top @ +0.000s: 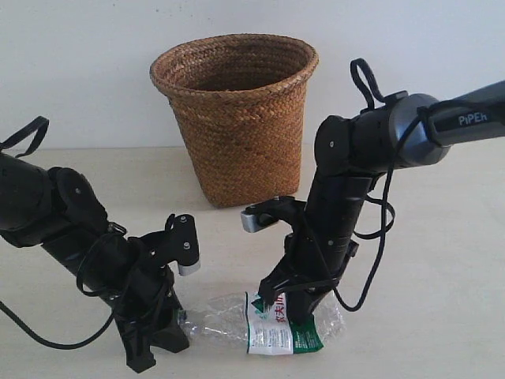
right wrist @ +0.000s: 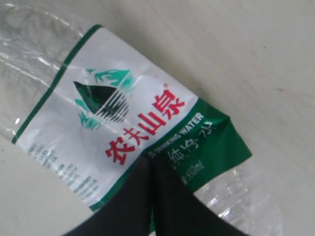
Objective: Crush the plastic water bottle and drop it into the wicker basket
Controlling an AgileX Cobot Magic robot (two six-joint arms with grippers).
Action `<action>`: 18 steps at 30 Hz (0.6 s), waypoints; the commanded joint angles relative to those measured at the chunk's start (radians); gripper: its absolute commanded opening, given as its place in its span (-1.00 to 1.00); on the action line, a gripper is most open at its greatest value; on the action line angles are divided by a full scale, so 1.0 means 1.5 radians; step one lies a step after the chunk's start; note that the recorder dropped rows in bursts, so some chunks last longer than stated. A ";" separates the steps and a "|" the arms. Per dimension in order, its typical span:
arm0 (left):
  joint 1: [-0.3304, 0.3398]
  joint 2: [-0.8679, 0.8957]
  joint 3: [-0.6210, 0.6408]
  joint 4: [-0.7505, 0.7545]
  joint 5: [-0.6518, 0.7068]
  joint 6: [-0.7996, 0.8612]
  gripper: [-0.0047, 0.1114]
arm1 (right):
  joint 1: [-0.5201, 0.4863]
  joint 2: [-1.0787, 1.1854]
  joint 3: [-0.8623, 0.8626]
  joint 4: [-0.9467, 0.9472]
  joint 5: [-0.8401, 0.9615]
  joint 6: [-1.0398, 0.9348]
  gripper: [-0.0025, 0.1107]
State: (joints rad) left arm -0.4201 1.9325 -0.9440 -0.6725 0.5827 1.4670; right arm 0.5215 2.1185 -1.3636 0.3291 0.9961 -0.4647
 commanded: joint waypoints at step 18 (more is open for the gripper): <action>0.001 -0.112 -0.021 0.014 0.103 -0.007 -0.84 | -0.061 -0.358 -0.061 -0.162 0.150 0.047 -0.96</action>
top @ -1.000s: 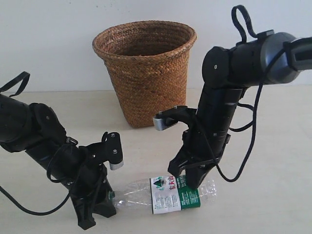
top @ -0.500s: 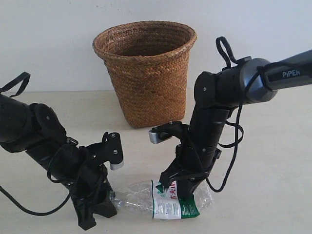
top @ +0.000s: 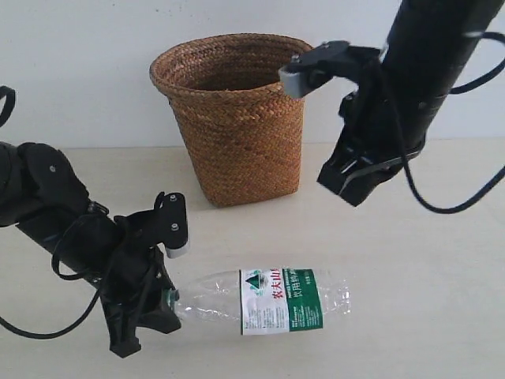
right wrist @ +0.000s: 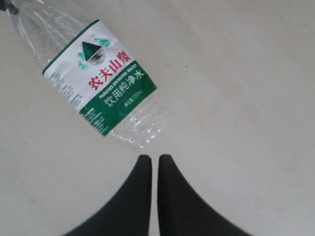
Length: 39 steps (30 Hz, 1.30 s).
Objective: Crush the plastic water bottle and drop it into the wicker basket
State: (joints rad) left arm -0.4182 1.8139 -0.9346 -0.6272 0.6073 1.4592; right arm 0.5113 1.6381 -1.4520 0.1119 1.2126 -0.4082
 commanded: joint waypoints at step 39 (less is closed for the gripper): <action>0.096 -0.026 -0.491 0.251 0.151 -0.395 -0.84 | -0.261 -0.040 0.099 0.000 -0.085 0.010 -0.96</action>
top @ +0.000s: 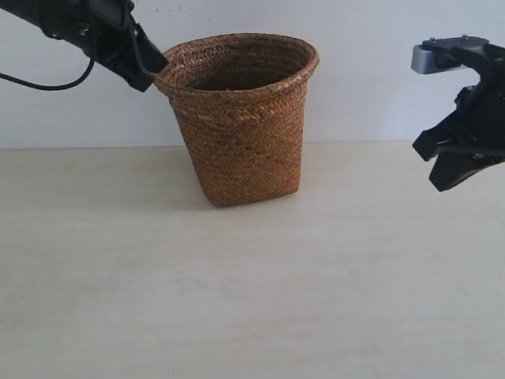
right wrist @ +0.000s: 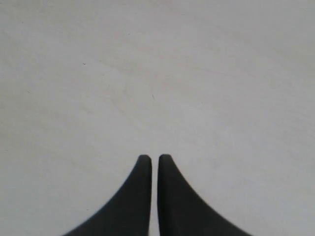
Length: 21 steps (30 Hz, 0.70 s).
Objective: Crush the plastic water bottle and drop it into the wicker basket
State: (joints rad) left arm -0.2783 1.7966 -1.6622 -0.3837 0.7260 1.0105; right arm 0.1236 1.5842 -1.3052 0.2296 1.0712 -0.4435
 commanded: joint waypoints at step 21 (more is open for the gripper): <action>0.080 -0.136 0.047 0.217 0.330 -0.437 -0.84 | -0.156 -0.135 0.090 -0.122 -0.077 0.140 -0.96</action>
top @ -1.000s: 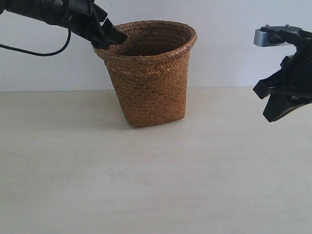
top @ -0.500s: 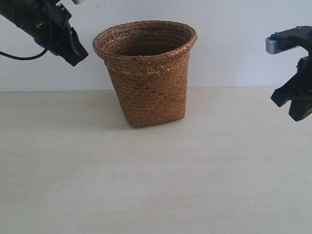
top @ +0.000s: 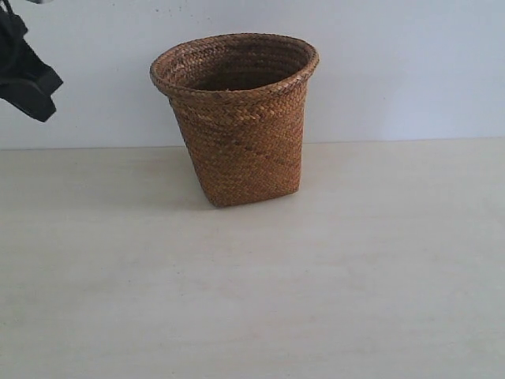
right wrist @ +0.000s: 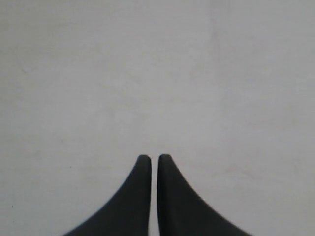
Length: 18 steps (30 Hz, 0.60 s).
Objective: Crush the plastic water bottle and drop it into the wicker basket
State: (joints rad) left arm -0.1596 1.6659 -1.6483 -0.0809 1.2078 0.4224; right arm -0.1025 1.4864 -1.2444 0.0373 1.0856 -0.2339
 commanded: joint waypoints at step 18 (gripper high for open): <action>0.001 -0.421 0.495 0.013 -0.436 -0.078 -0.84 | -0.003 -0.435 0.326 0.067 -0.429 -0.030 -0.96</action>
State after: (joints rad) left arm -0.1596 1.0977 -0.9945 -0.0594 0.6669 0.3294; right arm -0.1025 0.8960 -0.8082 0.1192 0.5160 -0.2554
